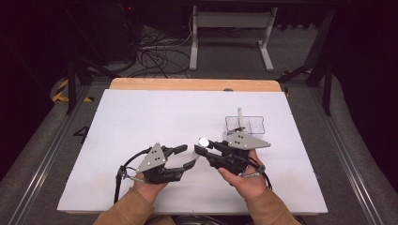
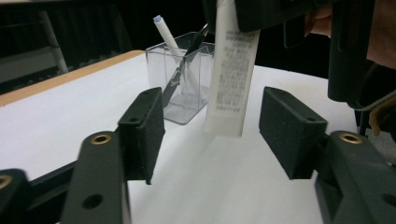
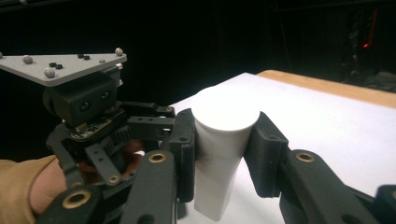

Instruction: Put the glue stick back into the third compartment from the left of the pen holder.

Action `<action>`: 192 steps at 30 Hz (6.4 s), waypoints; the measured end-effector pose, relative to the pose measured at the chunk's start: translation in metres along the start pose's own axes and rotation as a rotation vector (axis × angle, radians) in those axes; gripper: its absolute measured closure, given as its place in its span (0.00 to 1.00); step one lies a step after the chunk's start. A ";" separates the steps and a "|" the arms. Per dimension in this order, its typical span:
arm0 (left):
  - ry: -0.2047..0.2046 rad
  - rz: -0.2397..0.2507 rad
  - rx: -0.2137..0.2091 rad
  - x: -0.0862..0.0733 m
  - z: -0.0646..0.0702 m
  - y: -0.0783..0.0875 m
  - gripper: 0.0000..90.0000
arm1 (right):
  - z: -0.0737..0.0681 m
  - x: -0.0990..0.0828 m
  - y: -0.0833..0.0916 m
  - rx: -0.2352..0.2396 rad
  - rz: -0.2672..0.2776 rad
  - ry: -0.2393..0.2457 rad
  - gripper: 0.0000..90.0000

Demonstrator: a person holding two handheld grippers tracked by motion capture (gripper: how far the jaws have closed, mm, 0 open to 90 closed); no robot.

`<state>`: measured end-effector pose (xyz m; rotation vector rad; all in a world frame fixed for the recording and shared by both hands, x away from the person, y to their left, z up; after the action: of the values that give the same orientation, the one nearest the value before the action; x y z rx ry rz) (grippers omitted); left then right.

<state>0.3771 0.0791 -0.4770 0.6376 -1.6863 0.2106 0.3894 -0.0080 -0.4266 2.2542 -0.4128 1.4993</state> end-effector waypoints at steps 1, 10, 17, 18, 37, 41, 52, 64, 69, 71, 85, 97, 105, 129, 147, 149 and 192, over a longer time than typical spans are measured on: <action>0.000 -0.005 0.004 0.000 -0.001 0.001 0.43 | 0.001 0.002 0.002 -0.008 0.005 0.004 0.74; 0.031 -0.049 0.032 -0.004 -0.014 0.014 0.18 | 0.011 0.023 0.023 -0.066 0.074 0.026 0.74; 0.016 -0.091 0.065 -0.009 -0.020 0.023 0.14 | 0.021 0.038 0.040 -0.118 0.122 0.047 0.74; 0.014 -0.096 0.067 -0.009 -0.021 0.025 0.14 | 0.022 0.040 0.043 -0.127 0.128 0.050 0.74; 0.016 -0.139 0.170 -0.023 -0.051 0.073 0.12 | 0.059 0.071 0.094 -0.288 0.251 0.065 0.74; 0.012 -0.150 0.187 -0.026 -0.055 0.080 0.12 | 0.067 0.074 0.102 -0.321 0.266 0.066 0.74; 0.019 -0.168 0.223 -0.034 -0.060 0.094 0.11 | 0.093 0.077 0.115 -0.420 0.268 0.099 0.74; 0.030 -0.182 0.249 -0.041 -0.064 0.104 0.10 | 0.115 0.073 0.114 -0.514 0.239 0.153 0.74; 0.037 -0.183 0.250 -0.042 -0.064 0.105 0.10 | 0.127 0.070 0.115 -0.539 0.237 0.150 0.74; 0.037 -0.184 0.252 -0.042 -0.064 0.106 0.10 | 0.131 0.069 0.116 -0.547 0.243 0.144 0.74; 0.037 -0.188 0.259 -0.044 -0.065 0.108 0.10 | 0.152 0.061 0.115 -0.568 0.240 0.112 0.74; 0.064 -0.161 0.261 -0.041 -0.063 0.108 0.08 | 0.165 0.048 0.105 -0.586 0.187 0.102 0.74; 0.053 -0.169 0.277 -0.042 -0.065 0.109 0.07 | 0.173 0.039 0.100 -0.597 0.157 0.090 0.74; 0.028 -0.170 0.293 -0.041 -0.067 0.108 0.07 | 0.184 0.027 0.096 -0.616 0.106 0.073 0.42; 0.034 -0.165 0.294 -0.039 -0.069 0.110 0.07 | 0.146 0.057 0.113 -0.577 0.198 0.127 0.33; 0.036 -0.165 0.293 -0.038 -0.069 0.111 0.07 | 0.141 0.058 0.113 -0.566 0.194 0.133 0.33; 0.027 -0.166 0.266 -0.036 -0.055 0.126 0.05 | 0.081 -0.003 0.108 -0.270 0.068 0.192 0.30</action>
<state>0.3620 0.2209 -0.4726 0.9650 -1.5828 0.3260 0.4053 -0.1414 -0.4394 1.8879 -0.5991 1.5728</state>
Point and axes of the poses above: each handheld gripper's, and its own axes: y roughly backward along the jaws, x roughly out of its top, z roughly to its right, the point moved 10 cm from there along -y, roughly forward along the jaws, and after that the axes turned 12 degrees about -y, right-handed, at the moved point
